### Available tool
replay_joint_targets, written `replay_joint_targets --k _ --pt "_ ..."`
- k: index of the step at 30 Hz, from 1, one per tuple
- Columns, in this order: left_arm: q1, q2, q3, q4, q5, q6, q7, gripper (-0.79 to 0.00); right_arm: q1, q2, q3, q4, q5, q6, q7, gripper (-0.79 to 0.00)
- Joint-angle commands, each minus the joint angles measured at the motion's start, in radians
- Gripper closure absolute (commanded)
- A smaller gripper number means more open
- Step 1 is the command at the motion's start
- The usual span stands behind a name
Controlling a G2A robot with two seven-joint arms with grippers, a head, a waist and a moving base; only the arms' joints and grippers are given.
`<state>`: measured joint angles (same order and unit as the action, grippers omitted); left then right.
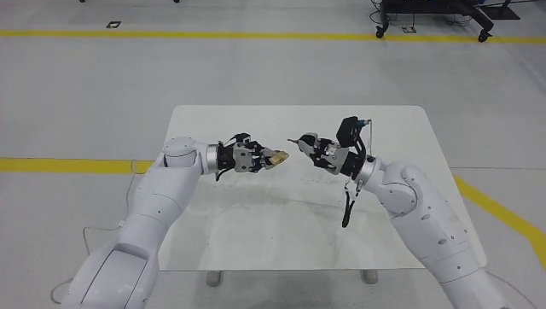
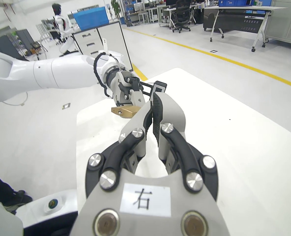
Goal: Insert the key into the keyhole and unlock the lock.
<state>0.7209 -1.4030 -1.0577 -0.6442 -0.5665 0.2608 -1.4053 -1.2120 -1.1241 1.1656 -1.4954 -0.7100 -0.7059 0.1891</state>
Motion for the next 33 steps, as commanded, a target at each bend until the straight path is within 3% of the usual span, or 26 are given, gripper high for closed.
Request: replay_joint_targets --k 1,16,21,26,30,33 --pt "0.006 0.002 -0.001 -0.011 -0.004 0.005 0.0 0.0 0.009 -0.006 -0.019 0.027 0.009 0.001 -0.022 0.0" --pt "0.032 0.011 0.003 -0.056 -0.02 0.043 0.05 0.0 0.012 -0.008 -0.037 0.056 0.157 -0.152 0.007 0.0" --pt "0.035 0.014 0.005 -0.064 -0.025 0.043 0.053 0.0 -0.001 0.0 -0.003 0.046 0.146 -0.113 0.03 0.0" --pt "0.04 0.015 0.006 -0.065 -0.032 0.058 0.082 0.0 -0.003 -0.002 -0.017 0.015 0.081 -0.072 0.031 0.0" --pt "0.035 0.014 0.01 -0.056 -0.036 0.111 0.135 0.0 -0.018 0.005 0.016 -0.041 -0.056 -0.068 -0.018 0.0" --pt "0.034 0.014 0.028 -0.062 -0.015 0.124 0.132 0.0 -0.036 0.019 0.066 -0.098 -0.177 -0.069 0.013 0.0"
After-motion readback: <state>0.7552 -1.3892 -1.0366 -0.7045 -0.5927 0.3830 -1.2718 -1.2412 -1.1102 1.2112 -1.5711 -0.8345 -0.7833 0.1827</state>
